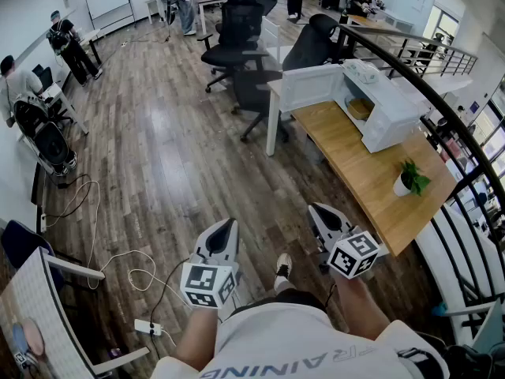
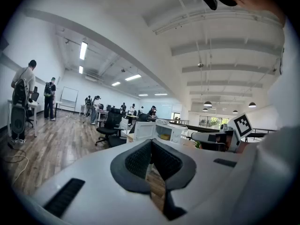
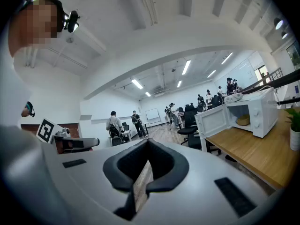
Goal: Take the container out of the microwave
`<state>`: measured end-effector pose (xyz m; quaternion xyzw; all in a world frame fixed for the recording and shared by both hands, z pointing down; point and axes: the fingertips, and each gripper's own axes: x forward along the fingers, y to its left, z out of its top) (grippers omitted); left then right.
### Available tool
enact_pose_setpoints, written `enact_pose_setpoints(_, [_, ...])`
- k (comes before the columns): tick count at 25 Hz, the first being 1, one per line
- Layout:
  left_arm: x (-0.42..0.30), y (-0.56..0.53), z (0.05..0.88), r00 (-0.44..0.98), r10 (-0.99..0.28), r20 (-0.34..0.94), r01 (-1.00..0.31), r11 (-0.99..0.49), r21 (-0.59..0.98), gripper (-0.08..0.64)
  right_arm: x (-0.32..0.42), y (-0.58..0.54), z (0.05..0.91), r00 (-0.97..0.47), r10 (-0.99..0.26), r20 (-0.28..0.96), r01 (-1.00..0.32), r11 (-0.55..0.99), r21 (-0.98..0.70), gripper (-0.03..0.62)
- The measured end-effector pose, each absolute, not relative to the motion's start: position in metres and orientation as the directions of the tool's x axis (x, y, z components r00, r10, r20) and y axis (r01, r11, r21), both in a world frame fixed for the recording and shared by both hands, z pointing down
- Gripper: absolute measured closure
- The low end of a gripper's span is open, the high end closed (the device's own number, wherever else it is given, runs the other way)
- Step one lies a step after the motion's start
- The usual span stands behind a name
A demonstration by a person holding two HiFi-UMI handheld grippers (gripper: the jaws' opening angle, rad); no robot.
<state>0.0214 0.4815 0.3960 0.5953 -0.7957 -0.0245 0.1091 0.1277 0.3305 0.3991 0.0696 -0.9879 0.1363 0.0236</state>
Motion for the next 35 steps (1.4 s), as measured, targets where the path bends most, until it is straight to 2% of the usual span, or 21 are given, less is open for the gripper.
enact_pose_setpoints(12, [0.018,0.478,0.399,-0.26,-0.952,0.163,-0.943,0.287,0.168,0.528,0.125,0.327,0.402,-0.988,-0.138,0.069,-0.152,0.947,-0.284,0.571])
enact_pose_setpoints(22, [0.012,0.454,0.412,-0.252,-0.948,0.194,-0.941,0.287,0.182,0.528,0.127,0.289,0.403,-0.977,-0.211,0.017,-0.205,0.927,-0.314,0.571])
enact_pose_setpoints(35, [-0.049,0.329,0.41,-0.243,-0.943,0.229,-0.937,0.289,0.194,0.529,0.069,0.16,0.407,-0.974,-0.223,0.042,-0.224,0.914,-0.337,0.571])
